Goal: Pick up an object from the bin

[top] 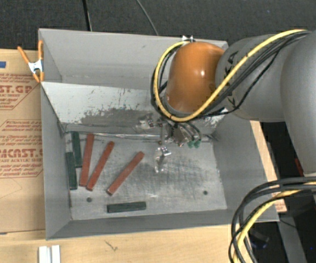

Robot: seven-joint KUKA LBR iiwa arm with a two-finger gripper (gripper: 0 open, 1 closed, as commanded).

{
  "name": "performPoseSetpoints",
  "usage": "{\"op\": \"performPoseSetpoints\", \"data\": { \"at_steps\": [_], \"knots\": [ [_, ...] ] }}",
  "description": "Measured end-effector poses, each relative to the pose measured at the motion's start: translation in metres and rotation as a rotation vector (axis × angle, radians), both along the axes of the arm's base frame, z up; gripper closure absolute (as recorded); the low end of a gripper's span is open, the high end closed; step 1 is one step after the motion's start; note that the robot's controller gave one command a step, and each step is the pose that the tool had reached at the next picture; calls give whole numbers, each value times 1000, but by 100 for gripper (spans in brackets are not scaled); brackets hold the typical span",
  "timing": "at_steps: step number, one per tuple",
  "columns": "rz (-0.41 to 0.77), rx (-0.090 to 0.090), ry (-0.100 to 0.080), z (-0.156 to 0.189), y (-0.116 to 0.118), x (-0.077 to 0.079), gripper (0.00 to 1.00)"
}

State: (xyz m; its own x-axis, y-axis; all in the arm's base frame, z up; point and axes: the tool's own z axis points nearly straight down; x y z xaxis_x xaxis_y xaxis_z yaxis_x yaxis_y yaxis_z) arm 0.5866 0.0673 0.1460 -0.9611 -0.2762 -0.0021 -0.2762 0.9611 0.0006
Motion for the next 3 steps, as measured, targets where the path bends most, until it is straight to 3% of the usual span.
{"op": "performPoseSetpoints", "data": {
  "at_steps": [1,3],
  "knots": [
    [-23,-1,2,-66,-6,-24,100],
    [-64,6,-6,-68,-15,-28,100]
  ]
}}
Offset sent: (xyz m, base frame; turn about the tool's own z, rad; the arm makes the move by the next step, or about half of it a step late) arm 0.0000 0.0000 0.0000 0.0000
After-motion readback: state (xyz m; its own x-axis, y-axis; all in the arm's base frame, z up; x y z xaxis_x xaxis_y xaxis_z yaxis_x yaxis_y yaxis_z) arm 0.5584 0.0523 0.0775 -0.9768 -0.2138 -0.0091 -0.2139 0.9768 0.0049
